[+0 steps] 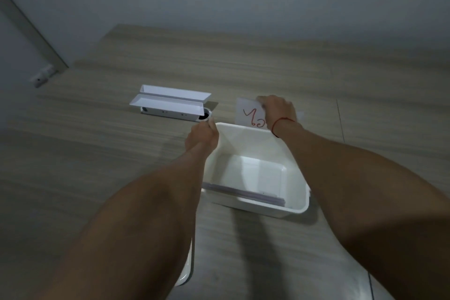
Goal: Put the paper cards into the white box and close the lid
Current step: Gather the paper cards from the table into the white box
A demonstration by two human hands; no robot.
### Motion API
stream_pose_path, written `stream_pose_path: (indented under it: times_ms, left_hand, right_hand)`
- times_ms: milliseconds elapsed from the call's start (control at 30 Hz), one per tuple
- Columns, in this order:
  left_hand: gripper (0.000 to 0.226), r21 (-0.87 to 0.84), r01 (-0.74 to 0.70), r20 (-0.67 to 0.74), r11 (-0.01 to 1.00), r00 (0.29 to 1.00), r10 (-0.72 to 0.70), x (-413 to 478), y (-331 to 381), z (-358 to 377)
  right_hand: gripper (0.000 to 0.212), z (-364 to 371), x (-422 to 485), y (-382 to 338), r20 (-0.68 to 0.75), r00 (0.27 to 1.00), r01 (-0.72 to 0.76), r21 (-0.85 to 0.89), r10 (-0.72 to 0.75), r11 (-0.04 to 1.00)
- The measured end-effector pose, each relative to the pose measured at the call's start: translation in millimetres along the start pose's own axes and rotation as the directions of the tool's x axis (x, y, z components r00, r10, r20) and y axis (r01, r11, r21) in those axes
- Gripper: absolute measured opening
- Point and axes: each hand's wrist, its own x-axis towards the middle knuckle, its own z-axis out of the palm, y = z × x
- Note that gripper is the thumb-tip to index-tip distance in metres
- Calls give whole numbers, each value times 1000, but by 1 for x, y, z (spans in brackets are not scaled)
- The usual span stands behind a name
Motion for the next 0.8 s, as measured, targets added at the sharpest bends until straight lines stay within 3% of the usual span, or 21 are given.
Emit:
stream_pose_path:
  times_ms: [200,367,567,700,800]
  left_hand:
    - [40,-46,33,107,998,994,-28,-27,-20,-18]
    - [42,-20,18,193,1000,981,-14,-52,-26,-29]
    - [40,-42,27,223,999,975,-17,-64,-33,-31]
    - [39,-103,18,242,995,970,7,-70,-38,-29]
    - [36,-134,38,208,990,978,-9,-71,-41,-24]
  right_hand:
    - [45,-58,-16,-8,-163,987,21,84,-7,996]
    - [37,-95,-35,-18,-233,972,10,125,20,992]
    - [32,-88,-76,-30,-137,989,-16,262,54,965]
    - [26,-68,-106,-26,89,989,-141,431,114,891]
    - [23,-52,-122,-24,205,975,-170,423,89,890]
